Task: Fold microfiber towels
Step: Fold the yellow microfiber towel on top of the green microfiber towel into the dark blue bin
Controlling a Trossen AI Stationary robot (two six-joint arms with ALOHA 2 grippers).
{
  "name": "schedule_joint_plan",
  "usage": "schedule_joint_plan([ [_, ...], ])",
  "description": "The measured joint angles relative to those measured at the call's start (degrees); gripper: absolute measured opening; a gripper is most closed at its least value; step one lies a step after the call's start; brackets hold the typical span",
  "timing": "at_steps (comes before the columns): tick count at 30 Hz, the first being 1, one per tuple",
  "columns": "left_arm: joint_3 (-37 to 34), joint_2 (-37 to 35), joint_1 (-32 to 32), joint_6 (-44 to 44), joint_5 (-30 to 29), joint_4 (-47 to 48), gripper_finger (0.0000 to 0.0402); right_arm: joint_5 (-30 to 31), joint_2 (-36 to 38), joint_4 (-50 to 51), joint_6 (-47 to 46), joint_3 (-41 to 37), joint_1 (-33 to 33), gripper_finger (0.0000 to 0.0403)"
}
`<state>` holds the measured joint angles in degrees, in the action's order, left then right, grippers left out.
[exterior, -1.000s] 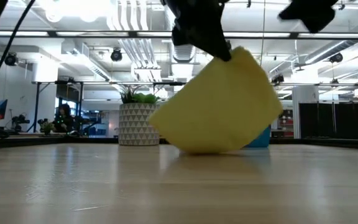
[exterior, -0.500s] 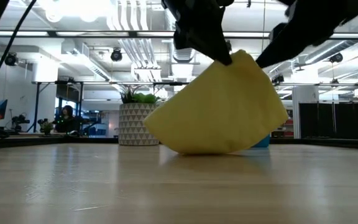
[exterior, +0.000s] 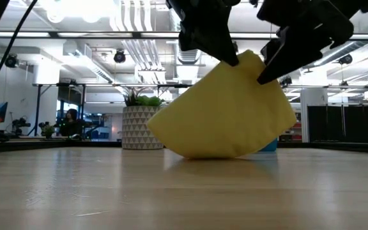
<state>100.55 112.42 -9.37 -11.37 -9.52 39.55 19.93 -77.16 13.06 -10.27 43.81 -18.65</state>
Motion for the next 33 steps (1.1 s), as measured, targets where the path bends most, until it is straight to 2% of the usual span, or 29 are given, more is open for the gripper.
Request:
schedule_joint_plan([
  [3,0.0,0.0,0.0,0.2,0.0,0.0,0.0,-1.4,-0.6,0.0,0.5,0.0,0.7,0.0189],
  [8,0.0,-0.1,0.0,0.2,0.0,0.0,0.0,-2.1,-0.3,0.1,1.8,0.0,0.9,0.0049],
  [10,0.0,-0.1,0.0,0.2,0.0,0.0,0.0,-2.4,0.1,0.1,1.9,0.0,0.9,0.0022],
  [15,0.0,-0.6,0.3,0.2,-0.1,0.1,0.0001,-2.4,1.7,1.1,1.5,0.0,0.9,0.0011],
  [18,0.1,-1.1,1.1,1.3,0.0,1.9,0.0022,-2.6,3.8,2.6,1.5,0.0,1.0,0.001],
  [24,0.1,-5.9,3.9,1.5,-2.2,7.9,0.012,-5.7,8.8,10.2,-1.4,1.7,4.0,0.001],
  [29,0.0,-10.0,5.6,1.3,-2.5,7.6,0.02,-11.7,9.3,20.3,0.5,10.8,9.2,0.0009],
  [33,0.0,-11.6,5.9,2.6,-2.5,5.4,0.0231,-15.7,6.9,26.2,3.1,18.6,13.3,0.0009],
])
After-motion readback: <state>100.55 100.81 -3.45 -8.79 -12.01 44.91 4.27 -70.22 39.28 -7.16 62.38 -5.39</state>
